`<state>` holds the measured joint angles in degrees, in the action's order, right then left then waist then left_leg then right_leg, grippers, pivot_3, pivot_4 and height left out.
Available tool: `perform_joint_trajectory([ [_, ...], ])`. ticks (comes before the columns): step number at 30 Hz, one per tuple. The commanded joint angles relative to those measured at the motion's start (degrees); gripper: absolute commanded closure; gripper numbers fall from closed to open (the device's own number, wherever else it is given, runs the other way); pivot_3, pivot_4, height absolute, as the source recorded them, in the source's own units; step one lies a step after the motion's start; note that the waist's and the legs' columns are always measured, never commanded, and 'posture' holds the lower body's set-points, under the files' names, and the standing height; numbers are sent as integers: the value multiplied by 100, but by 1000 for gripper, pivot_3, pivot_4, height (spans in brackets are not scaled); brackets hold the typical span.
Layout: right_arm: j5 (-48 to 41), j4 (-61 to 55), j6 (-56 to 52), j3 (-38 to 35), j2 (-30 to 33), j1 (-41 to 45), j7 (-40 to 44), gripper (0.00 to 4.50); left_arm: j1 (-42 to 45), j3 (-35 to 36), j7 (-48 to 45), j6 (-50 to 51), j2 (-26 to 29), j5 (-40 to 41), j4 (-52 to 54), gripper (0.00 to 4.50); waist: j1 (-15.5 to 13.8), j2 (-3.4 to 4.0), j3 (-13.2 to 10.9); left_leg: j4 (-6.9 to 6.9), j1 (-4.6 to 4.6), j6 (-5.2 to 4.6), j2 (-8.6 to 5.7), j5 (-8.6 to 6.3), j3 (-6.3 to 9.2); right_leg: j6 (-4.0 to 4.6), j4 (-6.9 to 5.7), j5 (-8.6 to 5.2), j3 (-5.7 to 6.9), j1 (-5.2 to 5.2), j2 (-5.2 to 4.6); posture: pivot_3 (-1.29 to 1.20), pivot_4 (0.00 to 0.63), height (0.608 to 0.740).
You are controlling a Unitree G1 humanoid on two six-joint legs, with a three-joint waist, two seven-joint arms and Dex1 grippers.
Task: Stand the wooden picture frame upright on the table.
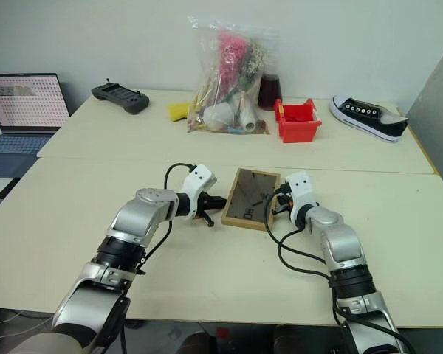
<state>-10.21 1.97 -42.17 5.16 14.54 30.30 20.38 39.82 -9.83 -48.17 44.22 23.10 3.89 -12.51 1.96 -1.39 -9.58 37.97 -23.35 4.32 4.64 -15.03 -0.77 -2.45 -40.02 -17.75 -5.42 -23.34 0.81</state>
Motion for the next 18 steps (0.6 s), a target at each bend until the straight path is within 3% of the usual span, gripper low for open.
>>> perform_joint_trajectory([
  [1,-157,-547,-128,301,18,-12,414,4475,-213,-35,-23,407,113,225,920,4494,1,0,0,0,0,-2,0,-1,1,0,0,0,1,0,0,0,150,740],
  [12,-208,-978,-455,848,296,-223,1175,4475,-1305,312,14,1434,946,662,2628,4494,39,1,1,-1,6,-14,2,-8,0,0,-1,0,-2,1,2,0,150,740],
  [18,30,-930,-238,1012,710,-280,1479,4475,-1731,483,-114,1516,1563,883,3012,4494,38,1,0,-1,5,-14,1,-8,0,1,2,-1,-1,2,1,0,150,740],
])
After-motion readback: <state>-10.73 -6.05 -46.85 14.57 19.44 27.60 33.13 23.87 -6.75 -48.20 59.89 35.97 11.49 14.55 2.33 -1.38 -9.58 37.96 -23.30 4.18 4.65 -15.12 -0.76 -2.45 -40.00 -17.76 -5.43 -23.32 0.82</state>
